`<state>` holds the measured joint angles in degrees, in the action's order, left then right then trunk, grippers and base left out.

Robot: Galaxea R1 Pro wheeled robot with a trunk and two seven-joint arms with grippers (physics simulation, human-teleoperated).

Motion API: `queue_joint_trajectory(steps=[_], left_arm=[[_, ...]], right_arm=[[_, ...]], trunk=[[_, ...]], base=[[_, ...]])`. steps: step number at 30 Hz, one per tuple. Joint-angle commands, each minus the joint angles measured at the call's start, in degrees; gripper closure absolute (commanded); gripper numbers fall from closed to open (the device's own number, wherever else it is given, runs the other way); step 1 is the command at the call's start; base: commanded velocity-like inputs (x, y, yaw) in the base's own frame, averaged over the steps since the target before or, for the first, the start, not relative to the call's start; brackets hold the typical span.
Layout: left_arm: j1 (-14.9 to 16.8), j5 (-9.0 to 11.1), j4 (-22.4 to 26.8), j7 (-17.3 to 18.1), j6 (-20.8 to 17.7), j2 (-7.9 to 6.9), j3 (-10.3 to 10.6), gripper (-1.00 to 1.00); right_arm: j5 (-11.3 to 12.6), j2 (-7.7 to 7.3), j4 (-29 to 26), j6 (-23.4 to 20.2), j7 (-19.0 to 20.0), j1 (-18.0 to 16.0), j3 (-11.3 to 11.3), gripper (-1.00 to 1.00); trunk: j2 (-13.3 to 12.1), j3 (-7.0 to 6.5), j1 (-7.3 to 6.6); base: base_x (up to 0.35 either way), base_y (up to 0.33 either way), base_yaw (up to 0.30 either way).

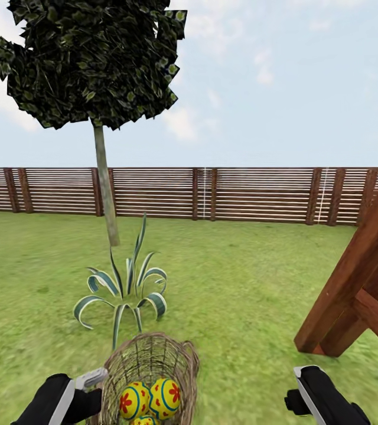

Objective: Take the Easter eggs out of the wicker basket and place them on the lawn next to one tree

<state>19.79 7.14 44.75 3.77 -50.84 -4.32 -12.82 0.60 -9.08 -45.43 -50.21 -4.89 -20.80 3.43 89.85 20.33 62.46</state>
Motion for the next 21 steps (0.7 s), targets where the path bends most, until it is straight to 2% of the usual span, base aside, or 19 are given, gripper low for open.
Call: queue_joint_trajectory(steps=[1, 21], left_arm=[[0.0, 9.0, 0.0, 0.1, -0.2, -0.01, -0.1, 1.00], [0.1, 9.0, 0.1, 0.3, -0.3, -0.07, -0.1, 1.00]], right_arm=[[0.1, -0.06, -0.1, -0.3, -0.4, 0.0, 0.3, -1.00], [0.2, -0.13, -0.1, -0.3, -0.4, 0.0, 0.2, -1.00]], trunk=[[0.0, 0.07, 0.00], [0.0, 0.07, 0.00]], base=[[0.032, 0.255, 0.287], [0.001, 0.010, 0.291]])
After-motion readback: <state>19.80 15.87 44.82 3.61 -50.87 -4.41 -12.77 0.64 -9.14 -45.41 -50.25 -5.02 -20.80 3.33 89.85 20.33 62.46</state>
